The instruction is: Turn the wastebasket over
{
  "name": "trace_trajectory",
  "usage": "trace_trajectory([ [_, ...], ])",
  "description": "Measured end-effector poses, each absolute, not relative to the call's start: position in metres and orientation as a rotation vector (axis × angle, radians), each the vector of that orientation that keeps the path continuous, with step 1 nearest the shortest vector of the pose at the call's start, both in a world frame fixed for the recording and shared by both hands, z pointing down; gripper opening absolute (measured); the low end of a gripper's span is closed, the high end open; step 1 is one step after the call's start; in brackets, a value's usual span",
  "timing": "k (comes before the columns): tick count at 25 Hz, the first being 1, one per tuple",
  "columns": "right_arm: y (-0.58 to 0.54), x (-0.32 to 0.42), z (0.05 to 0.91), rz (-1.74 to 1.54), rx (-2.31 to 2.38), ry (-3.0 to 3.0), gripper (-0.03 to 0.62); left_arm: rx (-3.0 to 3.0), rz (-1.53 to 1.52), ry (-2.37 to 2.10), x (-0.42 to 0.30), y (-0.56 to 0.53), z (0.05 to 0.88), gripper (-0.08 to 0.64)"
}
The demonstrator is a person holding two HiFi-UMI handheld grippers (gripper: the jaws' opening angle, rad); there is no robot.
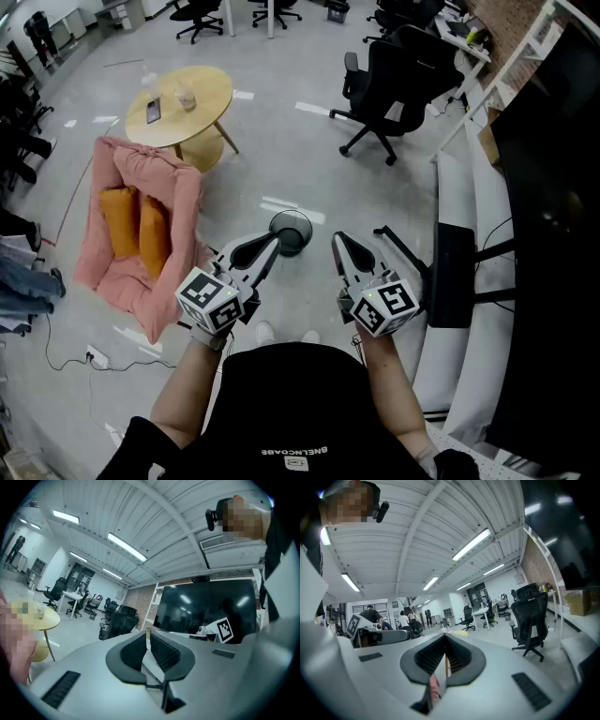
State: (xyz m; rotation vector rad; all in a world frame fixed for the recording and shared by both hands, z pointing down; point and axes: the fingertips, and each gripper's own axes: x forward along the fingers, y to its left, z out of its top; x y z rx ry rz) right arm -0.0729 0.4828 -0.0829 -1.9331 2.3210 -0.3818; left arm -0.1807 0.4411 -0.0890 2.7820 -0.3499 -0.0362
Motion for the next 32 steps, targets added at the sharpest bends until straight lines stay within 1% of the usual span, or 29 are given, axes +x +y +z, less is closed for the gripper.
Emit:
trace_trajectory([
  [20,0.425,-0.093,-0.071,-0.337,-2.057,2.277,0.012,2.755,0.022,-0.325,-0.226,0.378,-0.057,0.017],
  [27,0.383,-0.060,-0.053,-0.373,-2.006,2.303,0.012,2.730,0.064,-0.427,-0.203,0.341,-0.044,0.017],
  [32,0.331,-0.020,-0.042,-0.370,-1.939,2.410,0.012,2.698,0.072,-0.521,-0.168,0.302,-0.027,0.017],
])
